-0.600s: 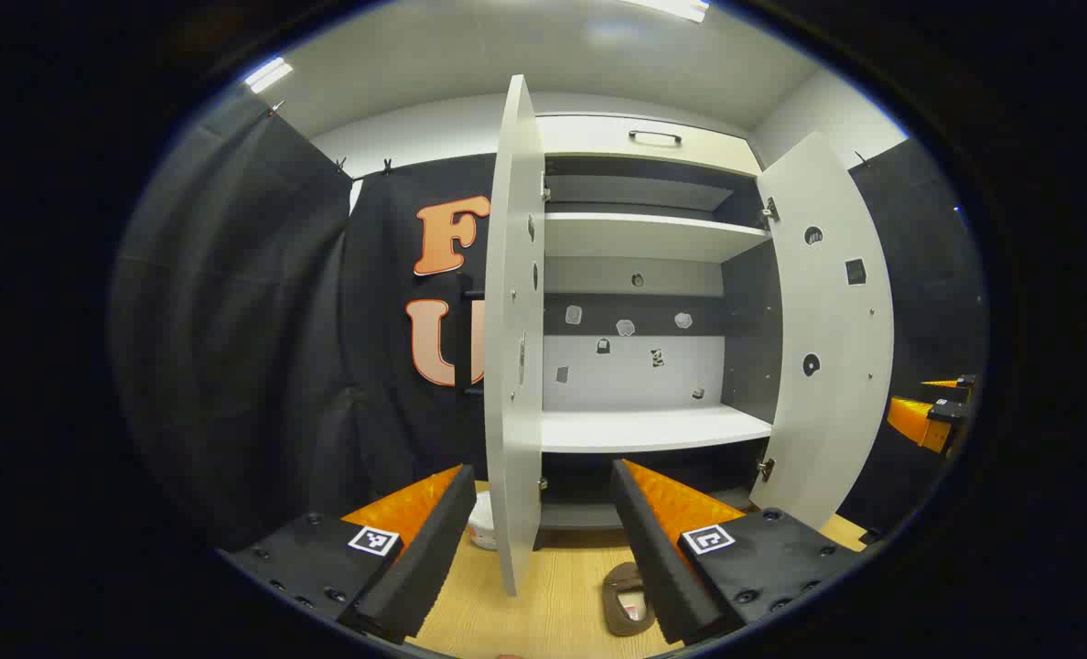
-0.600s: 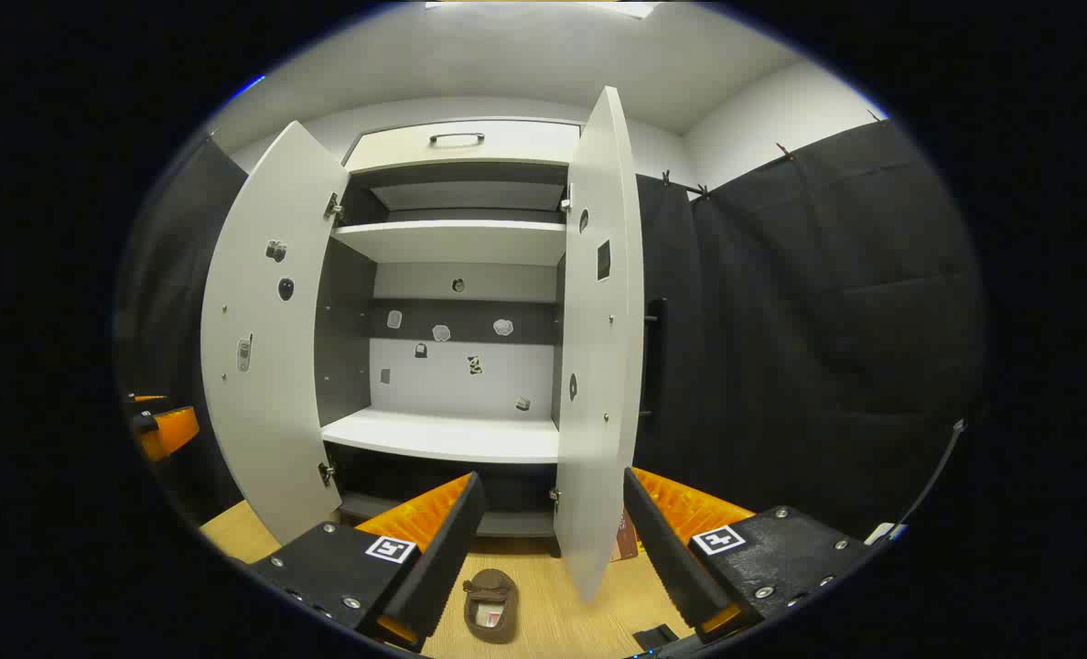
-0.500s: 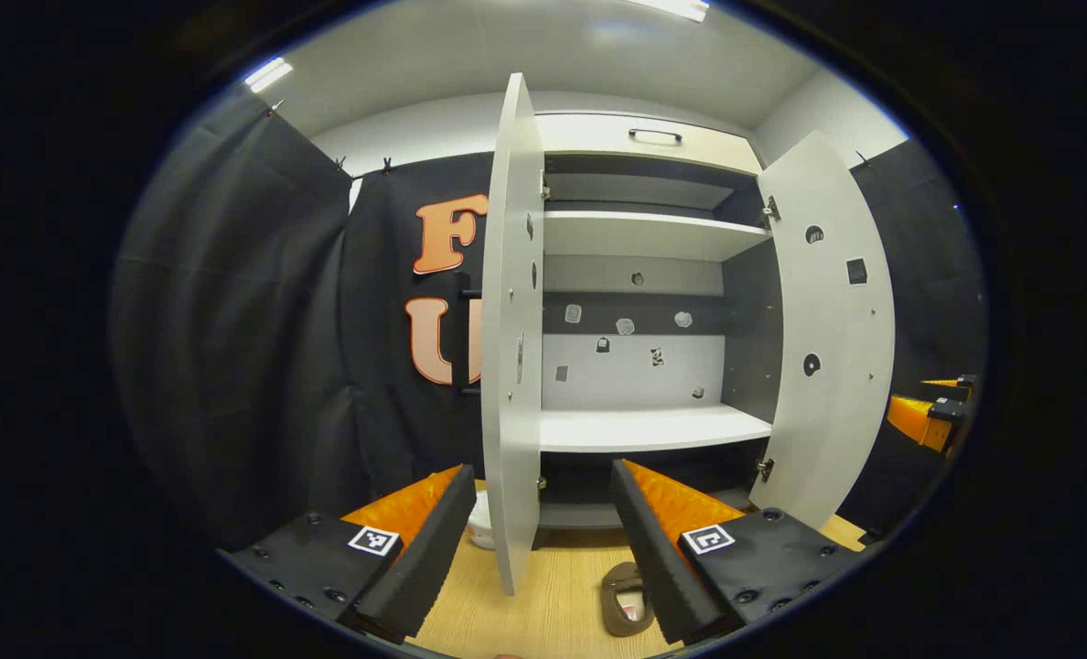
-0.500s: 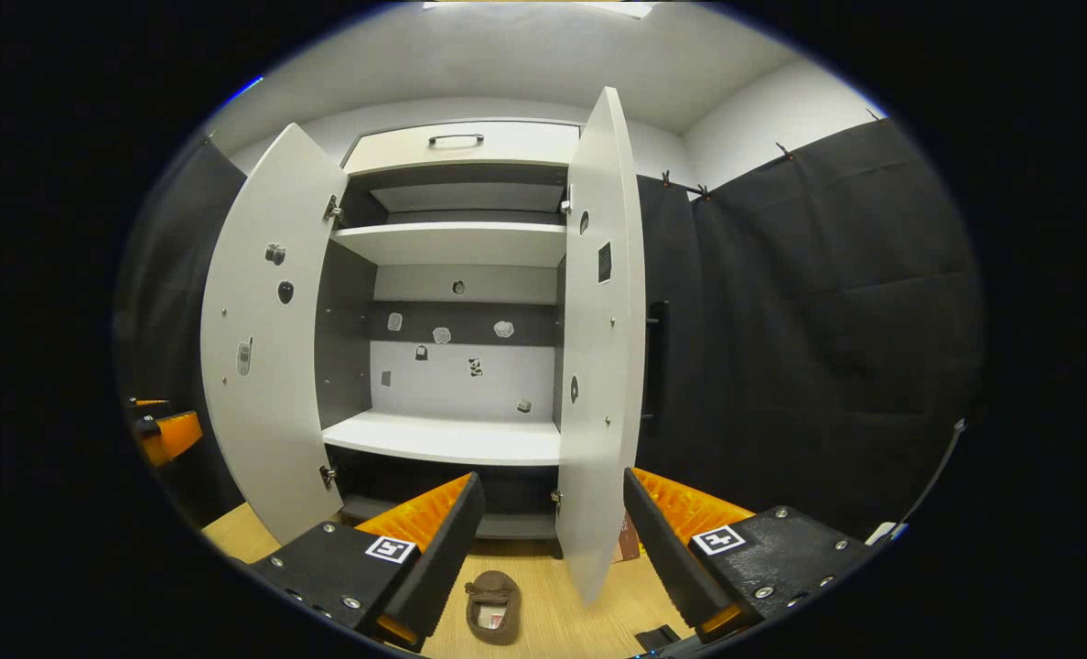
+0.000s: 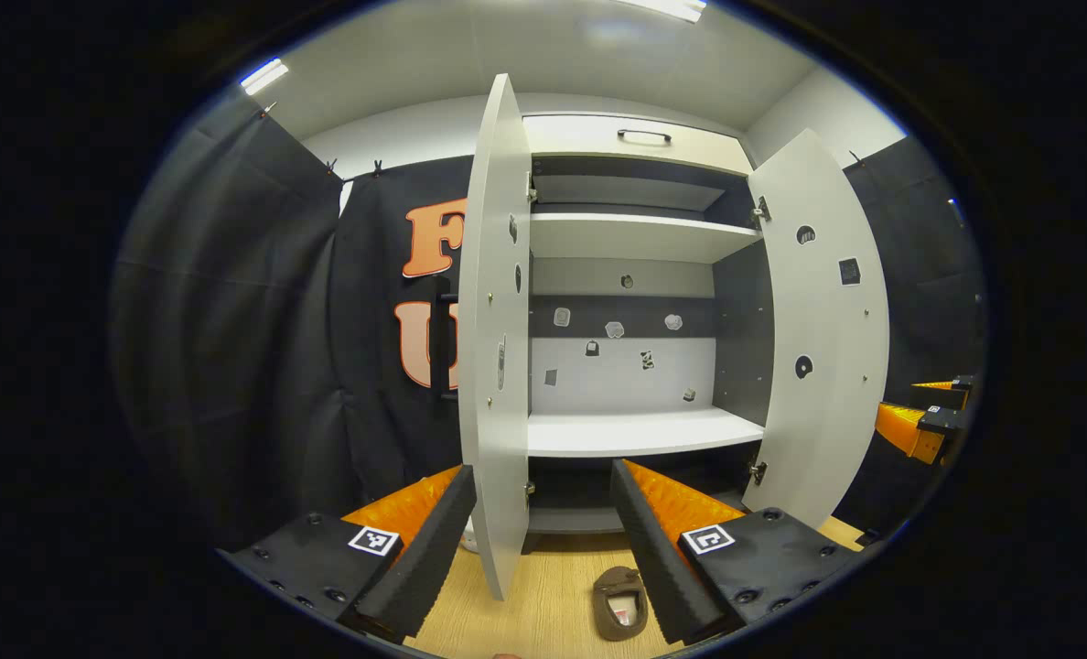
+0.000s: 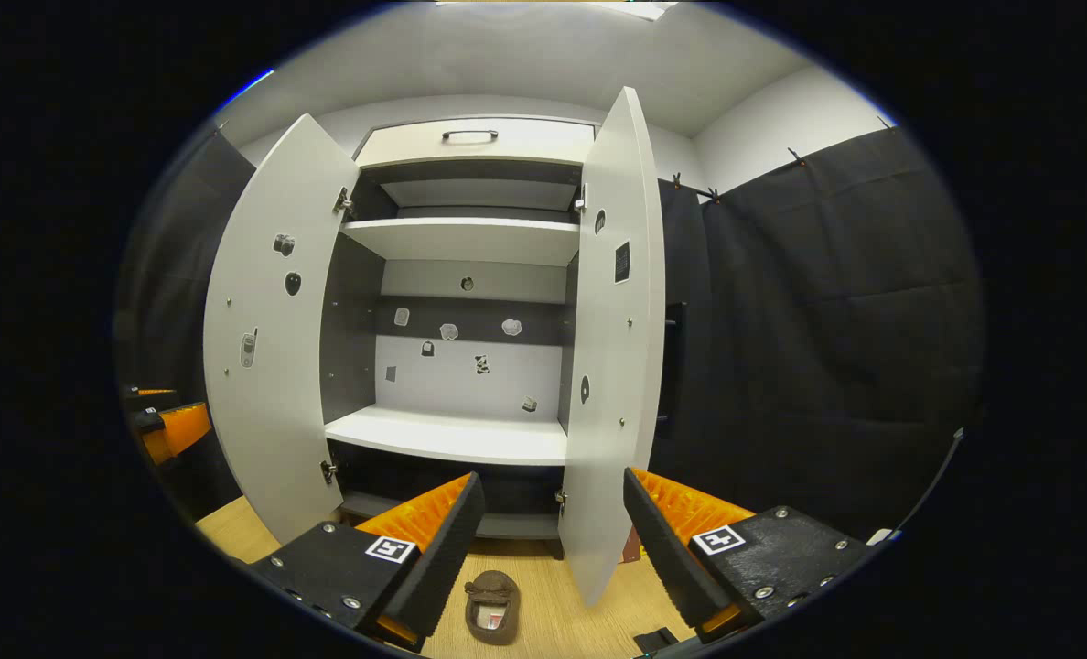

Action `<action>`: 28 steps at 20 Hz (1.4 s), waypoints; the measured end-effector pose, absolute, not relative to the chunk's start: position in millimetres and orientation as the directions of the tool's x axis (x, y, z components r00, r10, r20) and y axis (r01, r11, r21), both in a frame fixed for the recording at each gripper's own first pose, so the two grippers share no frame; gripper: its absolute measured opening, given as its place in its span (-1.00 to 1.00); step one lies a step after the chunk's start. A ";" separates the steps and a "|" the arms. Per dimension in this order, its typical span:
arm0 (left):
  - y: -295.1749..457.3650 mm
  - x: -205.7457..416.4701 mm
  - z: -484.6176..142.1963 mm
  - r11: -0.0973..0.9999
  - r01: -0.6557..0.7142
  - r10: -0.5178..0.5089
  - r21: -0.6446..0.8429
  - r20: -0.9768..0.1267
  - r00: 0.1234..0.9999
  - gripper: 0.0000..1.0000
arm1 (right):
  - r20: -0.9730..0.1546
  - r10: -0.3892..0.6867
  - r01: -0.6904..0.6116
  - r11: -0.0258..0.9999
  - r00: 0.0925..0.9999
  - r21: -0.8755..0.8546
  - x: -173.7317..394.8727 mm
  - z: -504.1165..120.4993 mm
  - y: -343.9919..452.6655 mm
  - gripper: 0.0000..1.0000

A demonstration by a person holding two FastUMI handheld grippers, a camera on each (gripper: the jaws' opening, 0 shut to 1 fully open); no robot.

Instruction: Grab one shoe with the right hand and put it into the shoe cabinet, grab the other shoe with the left hand and put it into the shoe cabinet; then close the right door with the right hand and the left door with the left hand.

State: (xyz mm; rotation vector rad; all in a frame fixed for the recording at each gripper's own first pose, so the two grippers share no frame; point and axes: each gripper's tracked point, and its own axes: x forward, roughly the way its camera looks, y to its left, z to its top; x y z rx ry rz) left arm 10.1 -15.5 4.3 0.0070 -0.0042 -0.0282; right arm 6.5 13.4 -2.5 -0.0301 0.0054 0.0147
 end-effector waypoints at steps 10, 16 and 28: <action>-12.0 14.0 -2.3 1.000 0.021 -0.021 0.006 -0.013 1.000 0.93 | -0.077 0.042 -0.046 0.998 0.996 -0.045 21.8 -46.5 29.8 0.88; -7.4 15.2 -6.8 1.000 0.003 -0.003 0.008 -0.027 1.000 0.94 | -0.206 0.060 -0.073 0.996 0.977 -0.054 37.9 -127.4 46.9 0.88; 15.0 5.5 -17.5 0.998 -0.053 0.054 0.030 -0.051 0.997 0.89 | -0.478 0.082 -0.120 0.991 0.874 -0.050 69.5 -320.0 64.4 0.84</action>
